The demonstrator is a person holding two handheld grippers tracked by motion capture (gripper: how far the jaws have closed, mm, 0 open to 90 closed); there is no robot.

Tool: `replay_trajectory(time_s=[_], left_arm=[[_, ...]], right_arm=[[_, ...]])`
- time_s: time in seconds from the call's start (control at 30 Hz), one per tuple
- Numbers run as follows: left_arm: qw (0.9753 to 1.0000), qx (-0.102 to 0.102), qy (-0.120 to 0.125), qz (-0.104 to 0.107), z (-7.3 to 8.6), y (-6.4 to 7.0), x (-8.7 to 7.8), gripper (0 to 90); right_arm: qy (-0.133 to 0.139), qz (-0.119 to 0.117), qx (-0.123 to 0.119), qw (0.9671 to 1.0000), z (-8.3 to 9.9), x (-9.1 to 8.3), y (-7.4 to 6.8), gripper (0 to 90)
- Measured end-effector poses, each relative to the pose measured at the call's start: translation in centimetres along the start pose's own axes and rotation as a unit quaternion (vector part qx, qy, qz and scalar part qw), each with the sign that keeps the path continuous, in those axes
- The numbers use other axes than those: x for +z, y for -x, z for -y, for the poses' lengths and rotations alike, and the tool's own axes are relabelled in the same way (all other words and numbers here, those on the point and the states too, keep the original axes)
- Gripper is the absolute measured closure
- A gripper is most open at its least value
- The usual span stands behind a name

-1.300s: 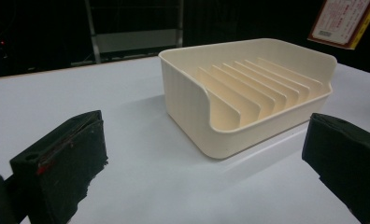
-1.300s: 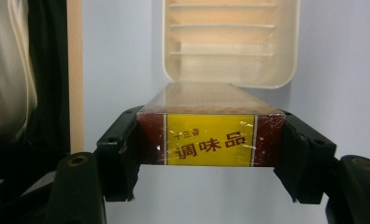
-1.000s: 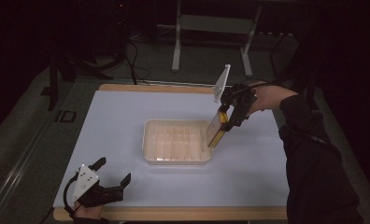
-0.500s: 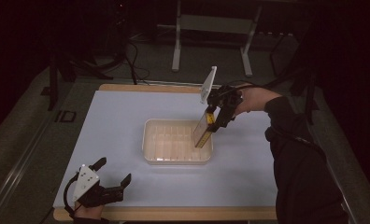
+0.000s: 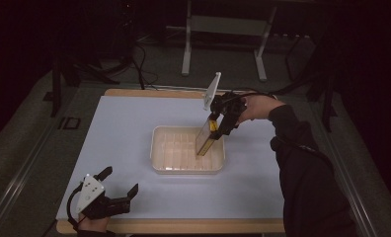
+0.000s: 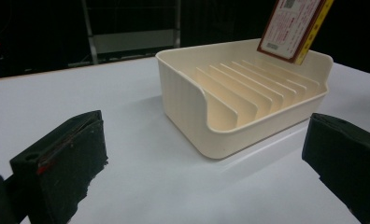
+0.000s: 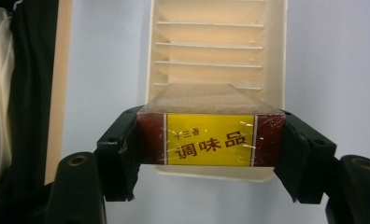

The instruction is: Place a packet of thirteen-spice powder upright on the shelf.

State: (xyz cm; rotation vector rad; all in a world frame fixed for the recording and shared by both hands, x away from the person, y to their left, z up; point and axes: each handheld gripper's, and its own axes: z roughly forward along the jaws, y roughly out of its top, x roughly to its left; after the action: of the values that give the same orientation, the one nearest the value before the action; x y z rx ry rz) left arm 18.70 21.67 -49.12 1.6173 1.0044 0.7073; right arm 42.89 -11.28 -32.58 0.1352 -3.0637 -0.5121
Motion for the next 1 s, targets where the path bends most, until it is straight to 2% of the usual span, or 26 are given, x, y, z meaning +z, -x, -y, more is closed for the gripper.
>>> replay_trajectory(time_s=[0.37, 0.63, 1.0], left_arm=[[1.0000, 0.000, 0.000, 0.001, 0.0, 0.0, 0.0, 0.0], [1.0000, -0.002, -0.001, 0.002, 0.0, 0.0, 0.0, 0.0], [1.0000, 0.000, -0.001, 0.002, 0.0, 0.0, 0.1, 0.0]], right_arm=[[0.022, -0.010, 0.019, 0.9995, 0.4, 1.5, 1.3, 31.9], [0.016, -0.017, 0.028, 0.9994, 1.1, 2.5, 1.9, 31.9], [0.012, -0.017, 0.029, 0.9994, 1.4, 2.3, 1.6, 31.8]])
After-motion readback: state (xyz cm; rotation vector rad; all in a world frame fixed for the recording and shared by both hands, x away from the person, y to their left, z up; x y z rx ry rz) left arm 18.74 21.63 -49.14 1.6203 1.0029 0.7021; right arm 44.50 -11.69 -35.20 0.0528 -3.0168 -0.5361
